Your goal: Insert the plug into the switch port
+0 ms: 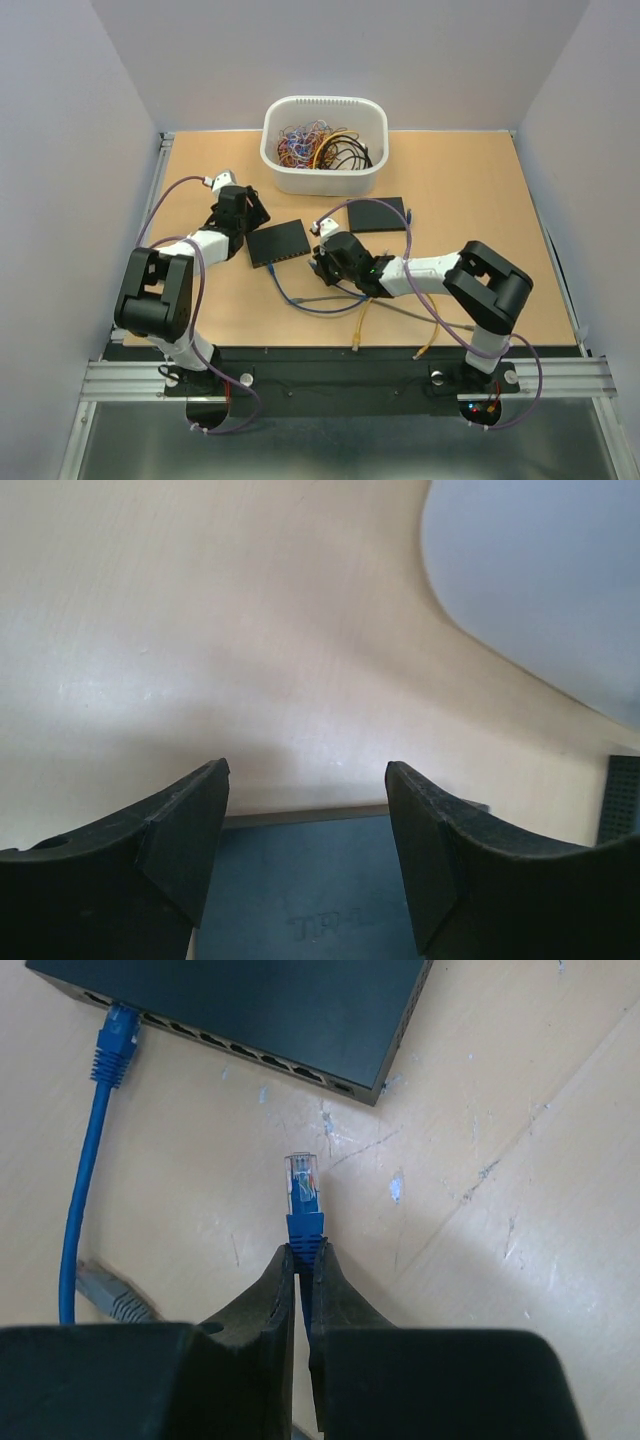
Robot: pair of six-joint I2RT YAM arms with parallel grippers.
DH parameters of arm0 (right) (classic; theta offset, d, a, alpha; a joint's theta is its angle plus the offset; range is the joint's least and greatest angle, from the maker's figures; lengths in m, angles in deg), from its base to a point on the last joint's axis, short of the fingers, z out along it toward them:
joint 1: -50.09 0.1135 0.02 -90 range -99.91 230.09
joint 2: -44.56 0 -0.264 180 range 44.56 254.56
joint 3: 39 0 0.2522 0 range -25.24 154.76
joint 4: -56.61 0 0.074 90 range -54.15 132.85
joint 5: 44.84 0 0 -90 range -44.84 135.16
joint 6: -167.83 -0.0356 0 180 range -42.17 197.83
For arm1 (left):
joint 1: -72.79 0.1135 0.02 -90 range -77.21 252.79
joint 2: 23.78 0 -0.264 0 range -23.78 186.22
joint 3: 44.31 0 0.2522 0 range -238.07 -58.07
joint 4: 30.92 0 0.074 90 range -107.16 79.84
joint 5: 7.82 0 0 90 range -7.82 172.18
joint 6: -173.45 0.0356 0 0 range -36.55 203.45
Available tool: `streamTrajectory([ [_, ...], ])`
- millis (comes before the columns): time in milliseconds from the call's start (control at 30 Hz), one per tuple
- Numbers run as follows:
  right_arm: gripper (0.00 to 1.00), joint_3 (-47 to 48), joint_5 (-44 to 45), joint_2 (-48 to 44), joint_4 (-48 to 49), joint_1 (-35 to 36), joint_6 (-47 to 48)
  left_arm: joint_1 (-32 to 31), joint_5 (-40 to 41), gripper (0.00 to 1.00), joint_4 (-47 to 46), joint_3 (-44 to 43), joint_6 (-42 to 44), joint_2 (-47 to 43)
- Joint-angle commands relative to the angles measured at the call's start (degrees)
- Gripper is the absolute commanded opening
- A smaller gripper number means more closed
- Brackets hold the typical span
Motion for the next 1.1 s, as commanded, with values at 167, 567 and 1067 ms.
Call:
streamTrajectory([
  [167,0.01,10.32,2.86,8.7,-2.18,0.54,1.41,2.94,-10.78,0.74,-0.99,-2.86,0.18,8.31],
  [567,0.0,14.03,5.41,12.24,-3.86,0.54,1.41,3.21,-17.74,0.74,-1.52,4.16,-2.46,3.68],
  [1067,0.0,8.14,4.88,6.61,-4.21,0.54,0.09,2.68,-5.27,0.7,1.48,4.08,2.02,-3.18],
])
